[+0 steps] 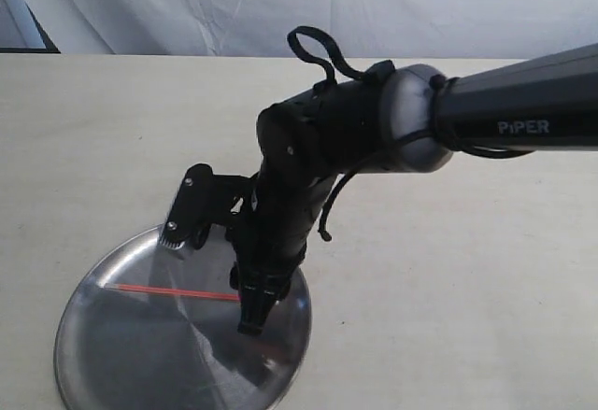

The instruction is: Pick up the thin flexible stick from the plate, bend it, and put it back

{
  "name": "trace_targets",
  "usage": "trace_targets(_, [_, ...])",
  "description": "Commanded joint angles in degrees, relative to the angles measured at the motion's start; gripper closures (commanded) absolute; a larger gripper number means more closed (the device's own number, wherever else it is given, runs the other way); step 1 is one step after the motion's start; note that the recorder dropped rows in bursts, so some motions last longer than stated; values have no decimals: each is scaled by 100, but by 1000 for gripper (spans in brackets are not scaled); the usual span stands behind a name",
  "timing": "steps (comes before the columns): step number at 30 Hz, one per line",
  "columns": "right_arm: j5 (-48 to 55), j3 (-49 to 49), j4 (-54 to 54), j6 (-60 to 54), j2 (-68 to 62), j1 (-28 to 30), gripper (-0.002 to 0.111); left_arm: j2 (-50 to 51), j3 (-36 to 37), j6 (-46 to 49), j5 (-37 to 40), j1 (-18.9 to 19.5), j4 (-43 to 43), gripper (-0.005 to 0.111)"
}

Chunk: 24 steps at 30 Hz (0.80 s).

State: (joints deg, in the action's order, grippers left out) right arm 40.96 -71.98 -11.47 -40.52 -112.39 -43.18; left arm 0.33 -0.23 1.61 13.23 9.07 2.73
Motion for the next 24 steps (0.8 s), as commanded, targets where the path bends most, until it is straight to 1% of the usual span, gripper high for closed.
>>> trace_targets(1, [-124, -43, -59, 56, -160, -24, 65, -33, 23, -8, 8, 1, 0, 107])
trace_targets(20, [-265, -43, 113, 196, -629, -24, 65, -33, 23, 3, 8, 1, 0, 107])
trace_targets(22, [-254, -43, 122, 196, -629, -24, 69, -33, 23, 3, 8, 1, 0, 107])
trace_targets(24, [-254, -43, 241, 196, -629, -24, 80, -33, 23, 3, 8, 1, 0, 107])
